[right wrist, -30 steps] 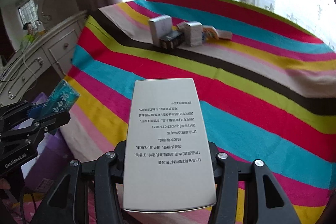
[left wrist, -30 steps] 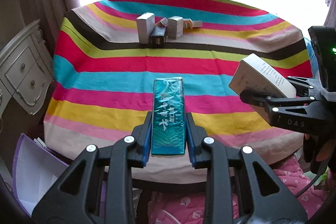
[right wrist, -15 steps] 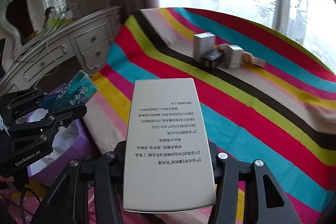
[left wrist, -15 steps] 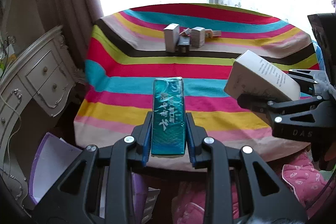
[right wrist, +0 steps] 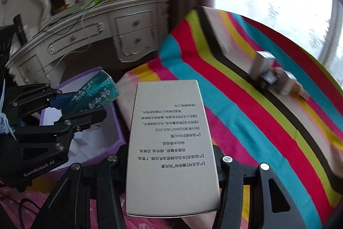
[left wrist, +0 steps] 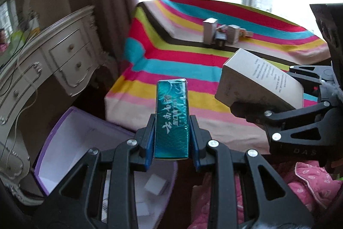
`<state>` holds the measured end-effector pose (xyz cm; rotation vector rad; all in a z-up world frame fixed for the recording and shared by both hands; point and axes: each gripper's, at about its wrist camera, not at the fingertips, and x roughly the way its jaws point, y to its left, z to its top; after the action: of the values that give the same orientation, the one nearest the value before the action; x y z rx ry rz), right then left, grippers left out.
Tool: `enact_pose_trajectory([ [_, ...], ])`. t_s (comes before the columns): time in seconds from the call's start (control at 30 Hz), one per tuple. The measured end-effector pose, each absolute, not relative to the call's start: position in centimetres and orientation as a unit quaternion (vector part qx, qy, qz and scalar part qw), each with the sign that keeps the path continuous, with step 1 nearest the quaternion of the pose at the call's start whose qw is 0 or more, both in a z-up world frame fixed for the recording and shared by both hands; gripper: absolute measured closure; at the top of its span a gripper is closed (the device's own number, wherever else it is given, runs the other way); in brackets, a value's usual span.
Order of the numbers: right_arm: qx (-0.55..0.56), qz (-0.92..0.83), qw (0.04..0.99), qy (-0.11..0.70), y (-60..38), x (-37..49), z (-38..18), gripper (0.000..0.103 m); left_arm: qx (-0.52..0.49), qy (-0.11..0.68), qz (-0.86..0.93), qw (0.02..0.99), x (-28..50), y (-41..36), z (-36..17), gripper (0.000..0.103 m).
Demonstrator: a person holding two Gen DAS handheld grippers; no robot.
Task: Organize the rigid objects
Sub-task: 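Carry the tall white box and teal box over to the storage box, then open both grippers to drop the boxes into the storage box, then grasp a white medicine box with the right gripper while the left grasps a black instruction box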
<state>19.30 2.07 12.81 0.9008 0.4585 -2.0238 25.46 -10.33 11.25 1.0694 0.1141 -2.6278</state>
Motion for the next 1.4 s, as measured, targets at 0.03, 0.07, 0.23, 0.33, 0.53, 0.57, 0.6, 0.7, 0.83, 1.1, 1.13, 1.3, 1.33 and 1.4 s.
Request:
enact_pose_trajectory([
  [0.03,0.358,-0.806,0.432,0.188,1.5,19.6,12.8,0.051,0.373,0.046,-0.913,0.158,25.9,-10.9,11.1,0.070],
  [0.07,0.356,-0.802,0.438,0.194,1.0,20.1,12.7,0.051,0.374,0.051,-0.912,0.163,26.3,-11.4,10.9,0.070],
  [0.23,0.351,-0.785,0.461,0.219,-1.7,21.5,12.3,0.051,0.378,0.068,-0.902,0.197,27.8,-14.1,10.2,0.070],
  [0.33,0.347,-0.771,0.479,0.235,-3.7,22.6,12.0,0.051,0.381,0.075,-0.894,0.223,28.9,-15.8,9.6,0.070],
  [0.53,0.346,-0.737,0.515,0.269,-8.0,25.1,10.8,0.051,0.390,0.113,-0.871,0.276,31.1,-19.4,8.5,0.070],
  [0.57,0.346,-0.731,0.520,0.274,-8.6,25.6,10.6,0.051,0.391,0.116,-0.868,0.283,31.4,-19.8,8.4,0.070],
  [0.6,0.345,-0.725,0.526,0.280,-9.4,26.3,10.1,0.051,0.392,0.118,-0.865,0.290,31.7,-20.2,8.3,0.070],
  [0.7,0.347,-0.712,0.537,0.289,-10.7,27.5,9.1,0.051,0.394,0.123,-0.856,0.311,32.4,-21.1,7.9,0.070],
  [0.83,0.358,-0.697,0.557,0.276,-11.9,28.5,8.1,0.050,0.400,0.122,-0.845,0.335,32.9,-22.0,7.5,0.070],
  [1.1,0.372,-0.694,0.579,0.211,-10.3,27.2,8.2,0.037,0.391,0.098,-0.825,0.397,32.9,-22.4,7.8,0.017],
  [1.13,0.376,-0.701,0.575,0.192,-9.3,26.3,8.4,0.036,0.390,0.091,-0.826,0.397,32.6,-22.3,8.0,0.016],
  [1.3,0.395,-0.755,0.511,0.114,-3.3,20.2,8.8,0.034,0.390,0.101,-0.852,0.334,28.8,-21.5,9.5,0.013],
  [1.33,0.401,-0.769,0.488,0.098,-1.7,18.7,8.6,0.034,0.392,0.111,-0.860,0.307,27.5,-21.0,9.7,0.012],
  [1.4,0.413,-0.794,0.440,0.071,0.8,15.9,8.1,0.034,0.398,0.137,-0.872,0.249,24.4,-19.6,9.9,0.011],
])
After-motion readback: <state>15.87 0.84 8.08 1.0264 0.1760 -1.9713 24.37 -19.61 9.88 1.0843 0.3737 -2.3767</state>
